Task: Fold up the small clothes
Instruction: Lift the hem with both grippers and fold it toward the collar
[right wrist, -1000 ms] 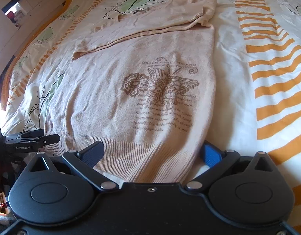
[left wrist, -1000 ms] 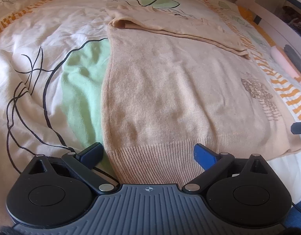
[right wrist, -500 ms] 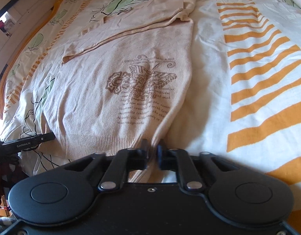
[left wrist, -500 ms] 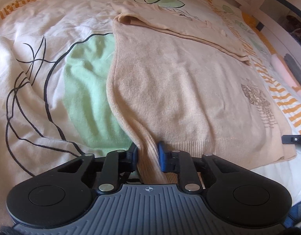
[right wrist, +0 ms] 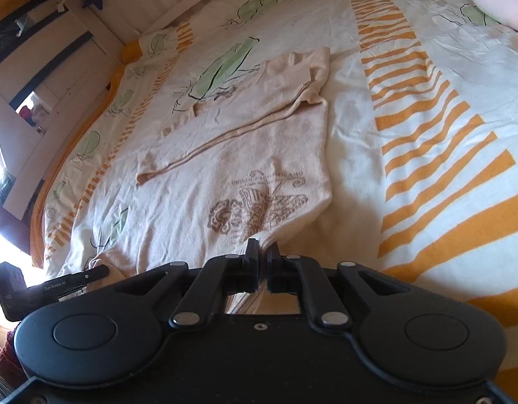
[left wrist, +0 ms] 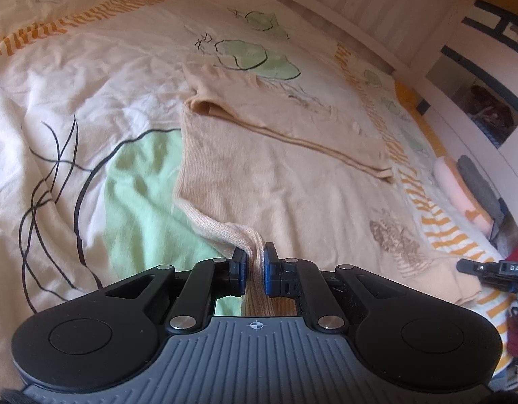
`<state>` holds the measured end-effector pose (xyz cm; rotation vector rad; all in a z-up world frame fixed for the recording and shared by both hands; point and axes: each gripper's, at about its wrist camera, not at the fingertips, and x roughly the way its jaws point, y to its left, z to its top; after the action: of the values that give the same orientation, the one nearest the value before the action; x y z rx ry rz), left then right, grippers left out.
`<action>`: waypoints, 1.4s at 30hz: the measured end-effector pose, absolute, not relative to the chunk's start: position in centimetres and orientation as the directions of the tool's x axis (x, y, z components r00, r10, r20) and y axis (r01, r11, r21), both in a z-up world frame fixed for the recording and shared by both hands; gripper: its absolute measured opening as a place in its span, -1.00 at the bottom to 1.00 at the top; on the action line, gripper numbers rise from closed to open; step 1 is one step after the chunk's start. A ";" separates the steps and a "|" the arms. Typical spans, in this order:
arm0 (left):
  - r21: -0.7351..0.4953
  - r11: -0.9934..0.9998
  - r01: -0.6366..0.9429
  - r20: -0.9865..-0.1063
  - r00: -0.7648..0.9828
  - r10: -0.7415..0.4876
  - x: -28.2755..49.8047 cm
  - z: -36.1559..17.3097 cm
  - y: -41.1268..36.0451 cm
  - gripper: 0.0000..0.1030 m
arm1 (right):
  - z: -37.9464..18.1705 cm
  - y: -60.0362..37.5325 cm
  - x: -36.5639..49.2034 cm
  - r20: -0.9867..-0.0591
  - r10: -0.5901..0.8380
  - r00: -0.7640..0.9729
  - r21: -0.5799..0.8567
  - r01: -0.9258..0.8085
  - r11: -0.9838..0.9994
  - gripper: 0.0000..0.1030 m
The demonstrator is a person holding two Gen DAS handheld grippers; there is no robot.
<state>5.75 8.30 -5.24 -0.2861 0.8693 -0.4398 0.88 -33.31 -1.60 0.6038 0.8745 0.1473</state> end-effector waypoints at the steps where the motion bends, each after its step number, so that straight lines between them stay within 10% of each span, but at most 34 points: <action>1: -0.416 0.872 0.258 -0.662 0.572 -0.485 6.0 -4.9 8.2 -0.82 | -1.5 -33.5 1.0 -0.666 0.362 0.652 0.560 0.116 0.820 -0.80; 23: -0.462 0.849 0.258 -0.532 0.685 -0.497 18.3 -0.1 7.2 -0.82 | -0.4 -38.7 14.3 -0.488 0.367 0.792 0.677 0.079 0.731 -0.79; 42: -0.393 0.898 0.200 -0.651 0.630 -0.424 30.9 -5.2 3.9 -0.75 | -7.3 -40.5 26.3 -0.616 0.315 0.722 0.598 0.168 0.784 -0.75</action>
<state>30.94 3.87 -5.18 -0.2969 0.8158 -0.3633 26.34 -40.51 -7.35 0.6819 0.7752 0.0883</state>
